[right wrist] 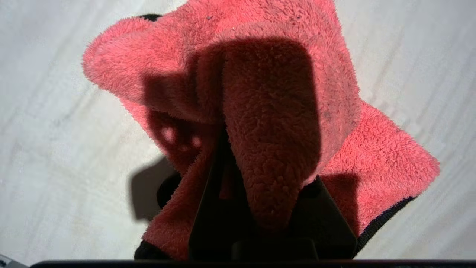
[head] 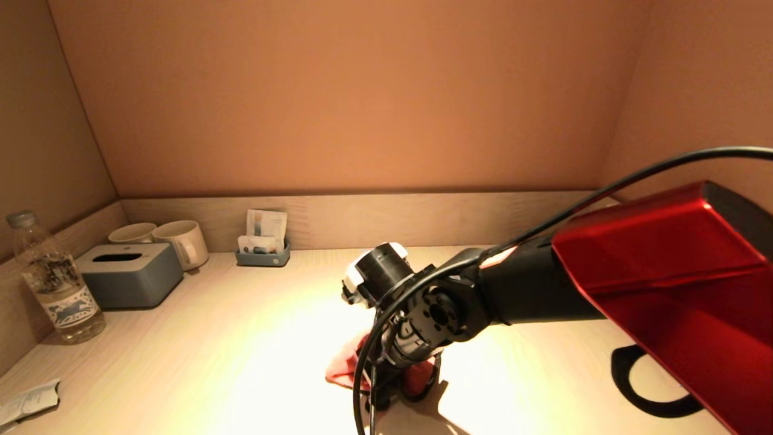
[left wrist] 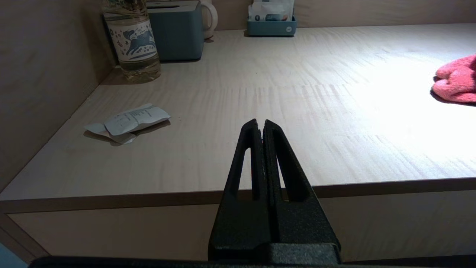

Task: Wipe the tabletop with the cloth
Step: Sweep the stains on the table

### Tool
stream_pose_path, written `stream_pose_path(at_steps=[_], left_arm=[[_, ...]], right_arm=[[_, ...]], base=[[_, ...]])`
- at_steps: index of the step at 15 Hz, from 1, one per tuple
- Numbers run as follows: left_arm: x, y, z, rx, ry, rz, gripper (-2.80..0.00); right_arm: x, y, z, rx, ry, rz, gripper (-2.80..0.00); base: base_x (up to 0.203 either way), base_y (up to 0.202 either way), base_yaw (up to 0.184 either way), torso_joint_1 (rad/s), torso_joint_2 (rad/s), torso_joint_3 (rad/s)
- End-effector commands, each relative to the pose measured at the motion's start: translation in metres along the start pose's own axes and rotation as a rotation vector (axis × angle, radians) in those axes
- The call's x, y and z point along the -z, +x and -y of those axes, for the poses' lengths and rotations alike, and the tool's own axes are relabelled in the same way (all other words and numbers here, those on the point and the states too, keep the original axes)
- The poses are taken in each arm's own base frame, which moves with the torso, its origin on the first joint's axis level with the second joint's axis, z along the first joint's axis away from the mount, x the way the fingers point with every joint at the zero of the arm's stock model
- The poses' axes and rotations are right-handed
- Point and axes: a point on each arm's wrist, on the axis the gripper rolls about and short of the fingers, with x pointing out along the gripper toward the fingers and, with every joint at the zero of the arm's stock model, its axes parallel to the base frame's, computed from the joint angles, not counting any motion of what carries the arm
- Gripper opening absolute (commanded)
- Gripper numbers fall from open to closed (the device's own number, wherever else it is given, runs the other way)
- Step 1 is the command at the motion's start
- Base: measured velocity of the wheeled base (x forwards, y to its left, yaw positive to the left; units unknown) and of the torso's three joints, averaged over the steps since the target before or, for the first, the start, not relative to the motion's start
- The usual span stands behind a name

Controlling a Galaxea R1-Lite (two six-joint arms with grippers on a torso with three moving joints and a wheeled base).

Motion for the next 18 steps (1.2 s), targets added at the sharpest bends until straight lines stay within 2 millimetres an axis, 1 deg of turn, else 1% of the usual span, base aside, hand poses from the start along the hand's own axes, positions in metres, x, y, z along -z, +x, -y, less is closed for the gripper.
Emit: stream_pose_path(at_steps=[1, 2, 4, 6, 10, 13, 16, 18], left_arm=[[0.0, 0.0, 0.0, 0.0, 0.0, 0.001, -2.8], [0.0, 0.0, 0.0, -0.001, -0.001, -0.002, -2.8], [0.0, 0.0, 0.0, 0.0, -0.001, -0.001, -2.8], [0.0, 0.0, 0.0, -0.001, 0.0, 0.001, -2.8], [0.0, 0.0, 0.0, 0.0, -0.001, -0.001, -2.8], [0.0, 0.0, 0.0, -0.001, 0.0, 0.001, -2.8], [0.0, 0.0, 0.0, 0.0, -0.001, -0.001, -2.8], [0.0, 0.0, 0.0, -0.001, -0.001, -0.001, -2.8]], right_arm=[[0.01, -0.02, -0.005, -0.008, -0.018, -0.016, -2.8], [0.013, -0.023, -0.009, -0.014, -0.029, -0.025, -2.8], [0.023, -0.026, -0.027, -0.039, -0.079, -0.039, -2.8], [0.025, -0.023, -0.043, -0.065, -0.116, -0.045, -2.8], [0.028, -0.017, -0.062, -0.092, -0.163, -0.056, -2.8], [0.021, -0.012, -0.067, -0.097, -0.167, -0.041, -2.8], [0.003, -0.006, -0.072, -0.103, -0.159, -0.002, -2.8], [-0.001, 0.0, -0.071, -0.098, -0.153, 0.0, -2.8]], base=[[0.0, 0.0, 0.0, 0.0, 0.0, 0.0], [0.0, 0.0, 0.0, 0.0, 0.0, 0.0], [0.0, 0.0, 0.0, 0.0, 0.0, 0.0], [0.0, 0.0, 0.0, 0.0, 0.0, 0.0], [0.0, 0.0, 0.0, 0.0, 0.0, 0.0], [0.0, 0.0, 0.0, 0.0, 0.0, 0.0], [0.0, 0.0, 0.0, 0.0, 0.0, 0.0], [0.0, 0.0, 0.0, 0.0, 0.0, 0.0]])
